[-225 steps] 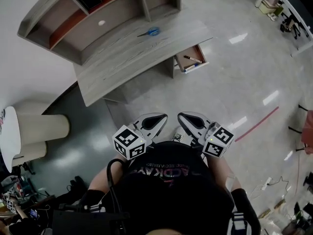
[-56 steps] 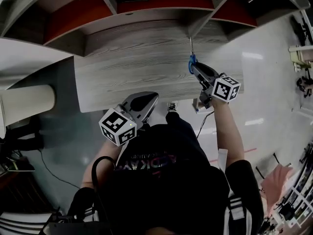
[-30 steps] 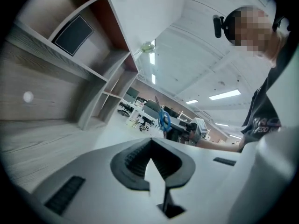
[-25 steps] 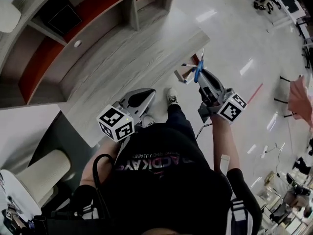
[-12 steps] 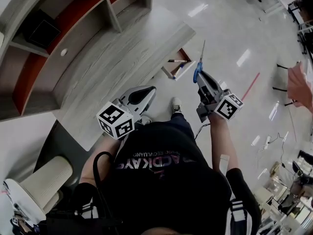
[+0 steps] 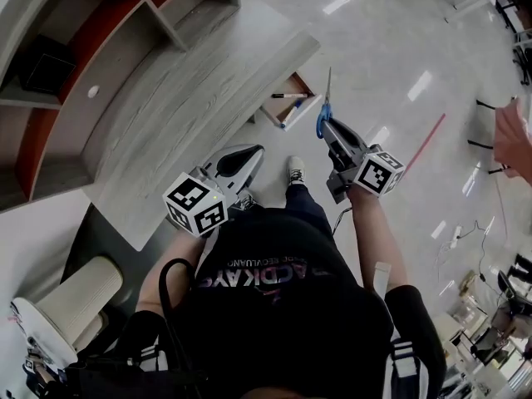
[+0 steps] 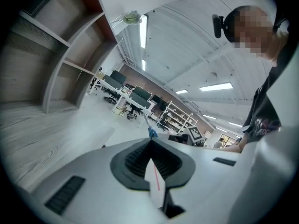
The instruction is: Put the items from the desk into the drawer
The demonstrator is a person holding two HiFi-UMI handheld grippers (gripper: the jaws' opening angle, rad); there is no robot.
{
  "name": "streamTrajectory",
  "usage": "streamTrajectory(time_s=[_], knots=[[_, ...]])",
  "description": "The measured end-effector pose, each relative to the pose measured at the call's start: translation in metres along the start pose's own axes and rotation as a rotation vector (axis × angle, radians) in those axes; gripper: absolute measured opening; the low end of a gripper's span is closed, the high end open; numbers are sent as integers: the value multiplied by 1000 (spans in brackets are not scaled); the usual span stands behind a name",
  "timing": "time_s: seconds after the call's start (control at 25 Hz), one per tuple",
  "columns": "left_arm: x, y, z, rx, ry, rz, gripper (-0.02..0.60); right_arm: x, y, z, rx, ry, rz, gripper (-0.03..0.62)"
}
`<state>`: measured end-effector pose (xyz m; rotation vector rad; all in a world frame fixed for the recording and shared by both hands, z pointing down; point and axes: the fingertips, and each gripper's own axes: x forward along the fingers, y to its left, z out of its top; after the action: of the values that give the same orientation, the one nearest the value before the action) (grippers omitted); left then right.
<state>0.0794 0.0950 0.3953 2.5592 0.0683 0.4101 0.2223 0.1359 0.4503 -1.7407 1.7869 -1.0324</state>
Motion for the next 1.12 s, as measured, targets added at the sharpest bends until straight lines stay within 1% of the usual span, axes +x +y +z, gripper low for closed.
streamTrajectory(time_s=[0.32, 0.68, 0.84, 1.0, 1.12], knots=[[18, 0, -16, -41, 23, 51, 11, 11, -39, -28, 75, 106, -30, 97], [45, -7, -28, -72, 62, 104, 11, 24, -82, -44, 125, 229, -66, 97], [48, 4, -44, -102, 83, 121, 11, 39, -101, -67, 141, 293, -101, 97], [29, 8, -46, -126, 78, 138, 11, 59, -94, -95, 150, 367, -139, 97], [29, 5, -45, -147, 71, 146, 11, 69, -96, -106, 186, 420, -170, 97]])
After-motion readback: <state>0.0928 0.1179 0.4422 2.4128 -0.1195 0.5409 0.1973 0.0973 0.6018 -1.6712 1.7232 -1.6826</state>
